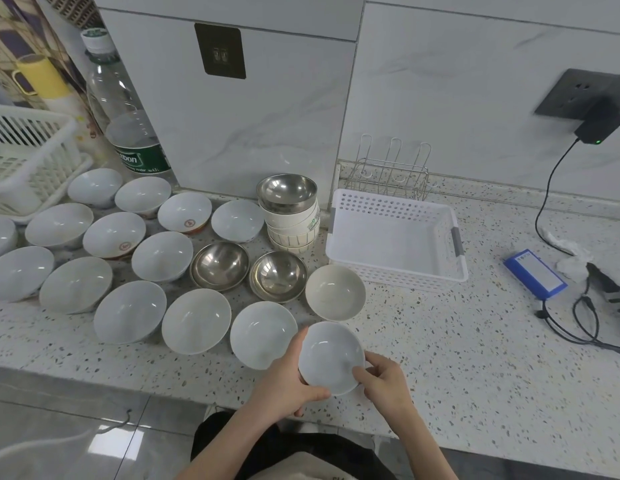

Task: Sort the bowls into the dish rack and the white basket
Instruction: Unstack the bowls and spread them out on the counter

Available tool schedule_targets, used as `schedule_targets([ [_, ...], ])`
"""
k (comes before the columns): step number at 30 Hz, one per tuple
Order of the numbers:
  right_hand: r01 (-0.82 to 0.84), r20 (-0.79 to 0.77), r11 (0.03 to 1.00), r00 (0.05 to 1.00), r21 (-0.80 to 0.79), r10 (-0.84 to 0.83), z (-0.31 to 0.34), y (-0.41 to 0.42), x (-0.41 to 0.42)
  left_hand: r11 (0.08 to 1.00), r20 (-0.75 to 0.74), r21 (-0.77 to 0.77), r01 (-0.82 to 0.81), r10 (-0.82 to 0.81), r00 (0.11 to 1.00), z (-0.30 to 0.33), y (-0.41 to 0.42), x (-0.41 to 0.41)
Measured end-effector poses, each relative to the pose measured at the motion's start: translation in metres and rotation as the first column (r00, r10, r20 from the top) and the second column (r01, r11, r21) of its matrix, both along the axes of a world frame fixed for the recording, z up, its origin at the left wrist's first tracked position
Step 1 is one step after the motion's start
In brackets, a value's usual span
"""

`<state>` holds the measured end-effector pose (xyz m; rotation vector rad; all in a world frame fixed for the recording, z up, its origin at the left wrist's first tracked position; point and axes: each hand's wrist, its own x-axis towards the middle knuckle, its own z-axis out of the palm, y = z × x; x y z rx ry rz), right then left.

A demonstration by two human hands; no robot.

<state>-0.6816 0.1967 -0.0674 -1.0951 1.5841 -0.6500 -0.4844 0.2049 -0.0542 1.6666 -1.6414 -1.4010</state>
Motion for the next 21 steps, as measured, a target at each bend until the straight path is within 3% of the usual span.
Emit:
schedule_targets([
  [4, -0.021, 0.003, 0.999, 1.000, 0.046, 0.020, 0.001, -0.002, -0.002, 1.000, 0.056, 0.006, 0.028, -0.028, 0.998, 0.004, -0.001, 0.000],
  [9, -0.066, -0.107, 0.995, 0.992, 0.074, 0.073, 0.005, -0.005, -0.004, 0.998, 0.111, 0.033, 0.053, -0.056, 0.992, 0.010, -0.001, 0.000],
  [14, 0.102, -0.270, 0.995, 0.957, -0.023, -0.104, 0.019, -0.012, -0.004, 0.991, 0.143, 0.131, 0.023, -0.042, 0.989, 0.008, -0.009, 0.011],
  [17, 0.172, -0.286, 0.980, 0.938, -0.103, -0.194, 0.036, -0.023, 0.001, 0.989, 0.106, 0.144, 0.031, -0.046, 0.993, 0.014, -0.018, 0.025],
  [21, 0.192, -0.257, 0.969, 0.939, -0.153, -0.227, 0.059, -0.049, 0.021, 0.988, 0.017, 0.122, -0.090, 0.089, 0.996, 0.026, -0.043, 0.054],
])
